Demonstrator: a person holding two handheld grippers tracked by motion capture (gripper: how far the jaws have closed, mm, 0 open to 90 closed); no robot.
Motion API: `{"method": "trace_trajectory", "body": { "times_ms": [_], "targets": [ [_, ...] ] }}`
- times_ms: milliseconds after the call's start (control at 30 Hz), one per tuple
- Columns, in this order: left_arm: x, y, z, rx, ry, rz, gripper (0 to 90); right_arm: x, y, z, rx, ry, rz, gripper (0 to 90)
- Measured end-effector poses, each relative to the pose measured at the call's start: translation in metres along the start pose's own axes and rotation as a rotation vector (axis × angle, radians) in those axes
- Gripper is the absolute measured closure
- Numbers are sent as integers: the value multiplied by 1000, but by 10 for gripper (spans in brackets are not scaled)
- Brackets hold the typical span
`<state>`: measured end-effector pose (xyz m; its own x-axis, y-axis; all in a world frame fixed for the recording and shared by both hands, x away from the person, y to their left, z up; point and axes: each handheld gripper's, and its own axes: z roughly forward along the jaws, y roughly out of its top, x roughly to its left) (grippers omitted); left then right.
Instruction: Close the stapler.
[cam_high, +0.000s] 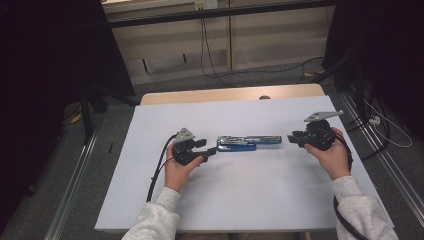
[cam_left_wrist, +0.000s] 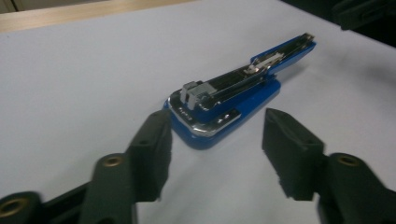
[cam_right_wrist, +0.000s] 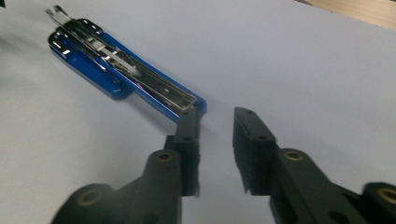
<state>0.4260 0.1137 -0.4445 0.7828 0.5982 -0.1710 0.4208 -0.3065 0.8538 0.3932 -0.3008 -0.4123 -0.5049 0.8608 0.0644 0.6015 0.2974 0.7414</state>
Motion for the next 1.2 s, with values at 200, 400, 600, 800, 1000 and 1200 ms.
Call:
{"method": "trace_trajectory", "body": {
  "times_ms": [200,400,600,800,1000,1200],
  "targets": [
    [5,2,12,55,36,-12,773,-6,-9,4,31,-27,8,862],
    [4,1,28,115,18,3,895,-5,-15,18,81,-15,-4,900],
    [4,-1,37,160,29,-8,900,0,-15,28,95,-9,-11,900],
    [4,-1,40,155,40,1,900,6,-14,40,126,-3,-37,900],
    [6,-2,40,163,50,8,900,10,-11,46,129,6,-46,899],
    [8,-2,42,164,56,-2,900,11,-9,46,128,-4,-62,898]
  ]
}}
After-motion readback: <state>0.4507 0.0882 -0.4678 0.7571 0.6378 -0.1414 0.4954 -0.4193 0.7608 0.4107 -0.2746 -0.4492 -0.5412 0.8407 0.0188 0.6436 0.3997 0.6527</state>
